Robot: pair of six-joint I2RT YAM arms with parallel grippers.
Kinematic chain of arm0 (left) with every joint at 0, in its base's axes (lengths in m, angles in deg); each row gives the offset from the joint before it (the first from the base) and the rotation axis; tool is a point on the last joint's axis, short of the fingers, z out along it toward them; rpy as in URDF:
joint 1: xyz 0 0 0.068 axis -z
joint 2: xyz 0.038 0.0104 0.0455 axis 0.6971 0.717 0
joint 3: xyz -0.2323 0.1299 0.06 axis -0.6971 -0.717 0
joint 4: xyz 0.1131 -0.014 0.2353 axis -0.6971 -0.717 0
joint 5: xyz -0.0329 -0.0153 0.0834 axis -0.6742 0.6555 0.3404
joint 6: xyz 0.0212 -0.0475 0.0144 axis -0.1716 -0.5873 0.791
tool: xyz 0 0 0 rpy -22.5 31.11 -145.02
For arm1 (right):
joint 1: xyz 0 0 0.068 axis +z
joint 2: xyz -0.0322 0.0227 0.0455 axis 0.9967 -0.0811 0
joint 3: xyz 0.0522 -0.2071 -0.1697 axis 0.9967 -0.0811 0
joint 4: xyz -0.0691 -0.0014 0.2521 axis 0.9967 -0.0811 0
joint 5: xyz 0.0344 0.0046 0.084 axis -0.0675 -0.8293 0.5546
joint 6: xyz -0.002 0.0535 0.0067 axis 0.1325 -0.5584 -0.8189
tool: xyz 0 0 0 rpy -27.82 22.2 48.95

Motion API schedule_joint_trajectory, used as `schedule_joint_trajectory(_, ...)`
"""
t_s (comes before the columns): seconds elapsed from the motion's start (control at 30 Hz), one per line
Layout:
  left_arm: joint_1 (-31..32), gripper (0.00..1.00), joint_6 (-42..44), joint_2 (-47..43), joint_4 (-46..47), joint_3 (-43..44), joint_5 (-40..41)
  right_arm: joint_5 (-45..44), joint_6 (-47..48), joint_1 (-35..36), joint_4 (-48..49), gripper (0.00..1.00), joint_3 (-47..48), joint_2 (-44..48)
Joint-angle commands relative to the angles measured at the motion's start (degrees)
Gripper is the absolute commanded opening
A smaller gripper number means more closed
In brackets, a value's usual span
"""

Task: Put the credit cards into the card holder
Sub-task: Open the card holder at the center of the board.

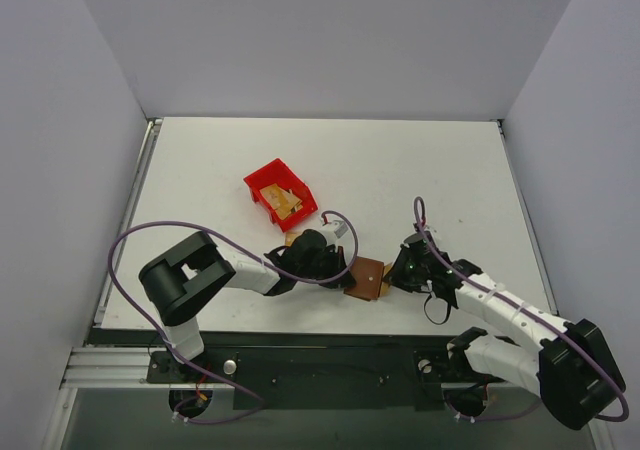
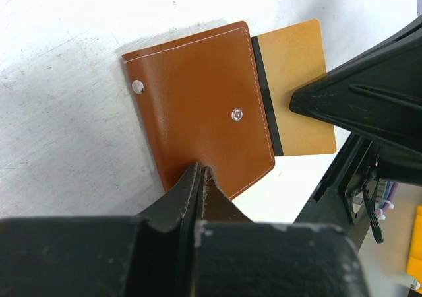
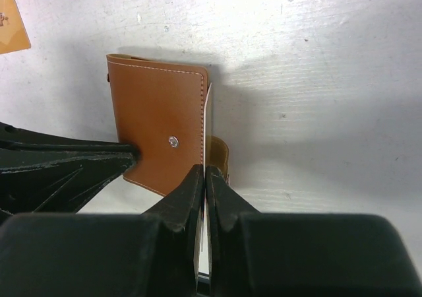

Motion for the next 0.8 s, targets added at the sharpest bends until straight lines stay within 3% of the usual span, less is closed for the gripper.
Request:
schedule_joint_trajectory(0.0, 0.4, 0.0, -0.21, -0.61, -1.16, 1.06, -0.7, 3.71, -0.05, -0.46, 0.95, 0.0, -1.95, 1.36)
schedule_joint_trajectory(0.33, 0.23, 0.0, -0.21, -5.09, -3.35, 3.26, -2.28, 5.56, 0.21, -1.87, 2.36, 0.0, -3.0, 2.15)
schedule_joint_trajectory(0.57, -0.21, 0.12, 0.67, -7.73, -5.46, 4.14, -1.94, 5.82, 0.3, -2.48, 2.53, 0.0, -3.44, 2.33)
schedule_joint_trajectory(0.77, -3.37, 0.12, 0.67, -8.78, -7.84, 2.3, 0.44, 6.0, 0.56, -3.01, 2.53, 0.0, -3.71, 3.12)
